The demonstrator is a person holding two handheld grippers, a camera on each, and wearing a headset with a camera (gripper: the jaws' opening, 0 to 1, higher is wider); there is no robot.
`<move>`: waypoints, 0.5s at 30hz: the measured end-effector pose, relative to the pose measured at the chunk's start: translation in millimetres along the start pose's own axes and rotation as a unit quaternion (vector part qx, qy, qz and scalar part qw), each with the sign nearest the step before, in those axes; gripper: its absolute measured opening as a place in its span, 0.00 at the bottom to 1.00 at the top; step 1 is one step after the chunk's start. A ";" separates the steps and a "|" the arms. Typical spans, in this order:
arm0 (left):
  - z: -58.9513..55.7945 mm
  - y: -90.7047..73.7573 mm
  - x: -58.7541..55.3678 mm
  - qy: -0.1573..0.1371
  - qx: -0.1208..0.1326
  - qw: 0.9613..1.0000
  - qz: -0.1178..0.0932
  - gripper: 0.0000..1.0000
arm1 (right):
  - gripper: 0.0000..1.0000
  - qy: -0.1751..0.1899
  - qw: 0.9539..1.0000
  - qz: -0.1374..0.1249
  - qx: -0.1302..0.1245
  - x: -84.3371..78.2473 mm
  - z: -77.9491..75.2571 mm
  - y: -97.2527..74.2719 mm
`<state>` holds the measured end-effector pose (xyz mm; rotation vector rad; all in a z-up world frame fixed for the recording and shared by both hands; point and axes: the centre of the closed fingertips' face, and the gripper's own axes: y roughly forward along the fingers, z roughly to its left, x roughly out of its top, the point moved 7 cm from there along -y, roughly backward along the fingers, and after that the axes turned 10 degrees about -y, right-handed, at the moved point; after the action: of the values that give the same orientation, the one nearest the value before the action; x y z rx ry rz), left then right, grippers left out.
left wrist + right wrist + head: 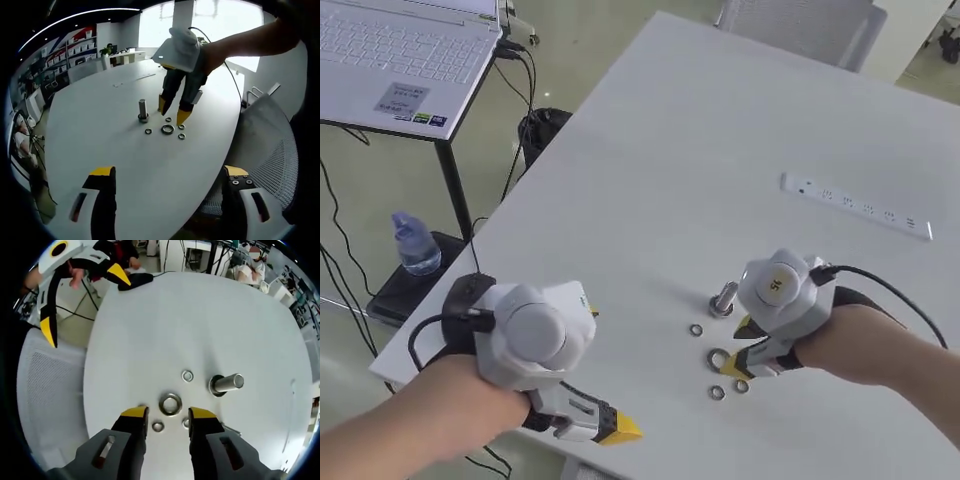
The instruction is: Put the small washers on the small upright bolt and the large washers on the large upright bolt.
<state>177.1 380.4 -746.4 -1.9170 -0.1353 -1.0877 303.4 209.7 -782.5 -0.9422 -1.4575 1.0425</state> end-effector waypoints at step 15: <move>-2.2 -2.2 -1.0 -0.005 -0.006 1.000 -0.006 0.88 | 0.33 0.012 1.000 0.011 0.000 -2.4 1.7 20.5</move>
<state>174.0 380.3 -745.2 -1.9349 -0.1456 -1.0884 302.4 213.5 -802.8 -0.9700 -1.4312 1.0434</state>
